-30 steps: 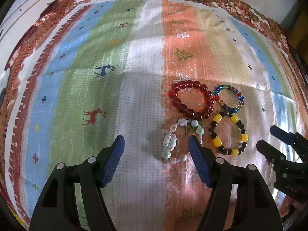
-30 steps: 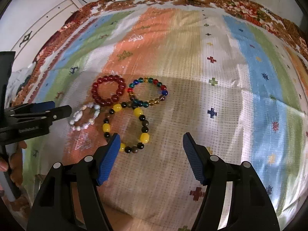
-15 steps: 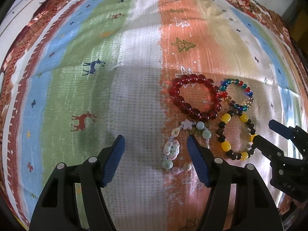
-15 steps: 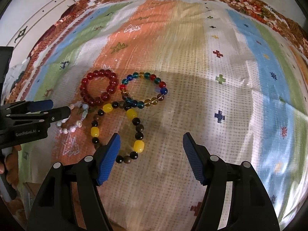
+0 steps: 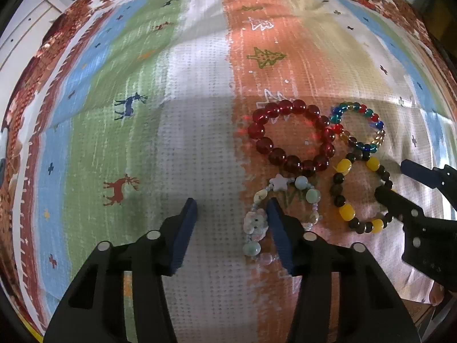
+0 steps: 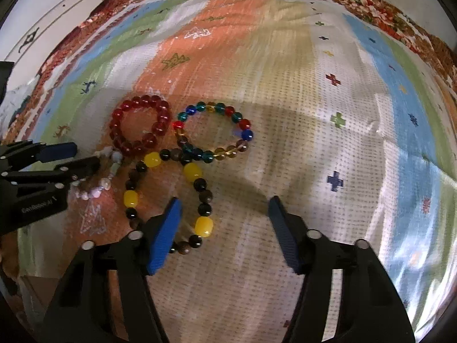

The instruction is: Organize jewelry

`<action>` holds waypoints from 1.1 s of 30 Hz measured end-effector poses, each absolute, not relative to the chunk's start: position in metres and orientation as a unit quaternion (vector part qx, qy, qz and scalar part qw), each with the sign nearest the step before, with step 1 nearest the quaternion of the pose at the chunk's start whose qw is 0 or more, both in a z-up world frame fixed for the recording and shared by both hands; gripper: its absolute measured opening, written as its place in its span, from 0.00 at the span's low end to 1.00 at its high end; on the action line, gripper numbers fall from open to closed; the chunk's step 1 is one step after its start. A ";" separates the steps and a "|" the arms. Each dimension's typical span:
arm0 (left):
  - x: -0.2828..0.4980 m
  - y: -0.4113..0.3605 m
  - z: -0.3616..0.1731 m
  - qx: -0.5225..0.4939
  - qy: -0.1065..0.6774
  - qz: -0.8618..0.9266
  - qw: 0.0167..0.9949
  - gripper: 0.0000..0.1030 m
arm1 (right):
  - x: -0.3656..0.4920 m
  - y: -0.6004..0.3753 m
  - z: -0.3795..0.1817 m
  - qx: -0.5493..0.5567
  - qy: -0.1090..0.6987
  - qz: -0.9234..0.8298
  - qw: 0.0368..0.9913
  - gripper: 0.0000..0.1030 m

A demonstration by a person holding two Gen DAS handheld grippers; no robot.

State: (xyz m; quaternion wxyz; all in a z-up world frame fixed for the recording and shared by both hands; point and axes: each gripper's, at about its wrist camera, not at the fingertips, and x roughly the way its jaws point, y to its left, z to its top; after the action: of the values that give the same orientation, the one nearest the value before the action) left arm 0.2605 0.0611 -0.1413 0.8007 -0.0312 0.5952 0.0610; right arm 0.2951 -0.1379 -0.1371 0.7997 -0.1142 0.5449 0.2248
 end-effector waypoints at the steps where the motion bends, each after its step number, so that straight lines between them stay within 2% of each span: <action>1: 0.260 0.061 -0.141 -0.030 0.596 0.062 0.800 0.45 | 0.296 -0.139 -0.137 -0.115 0.545 0.223 0.800 0.52; 2: 0.261 0.062 -0.141 -0.030 0.596 0.061 0.800 0.41 | 0.296 -0.139 -0.137 -0.116 0.545 0.222 0.800 0.50; 4: 0.260 0.060 -0.141 -0.027 0.599 0.055 0.799 0.33 | 0.295 -0.139 -0.137 -0.122 0.542 0.225 0.800 0.39; 10: 0.257 0.056 -0.141 -0.027 0.599 0.048 0.798 0.14 | 0.290 -0.137 -0.137 -0.136 0.538 0.232 0.799 0.20; 13: 0.257 0.057 -0.141 -0.027 0.599 0.047 0.799 0.14 | 0.290 -0.137 -0.137 -0.136 0.538 0.235 0.798 0.13; 33: 0.244 0.078 -0.128 -0.081 0.588 0.035 0.804 0.14 | 0.274 -0.136 -0.110 -0.141 0.502 0.248 0.816 0.12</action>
State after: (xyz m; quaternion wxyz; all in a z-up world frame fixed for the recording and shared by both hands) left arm 0.2443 0.0775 -0.1280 0.8040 -0.0809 0.5880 0.0346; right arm 0.2737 -0.1363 -0.1099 0.8162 -0.1410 0.5023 0.2482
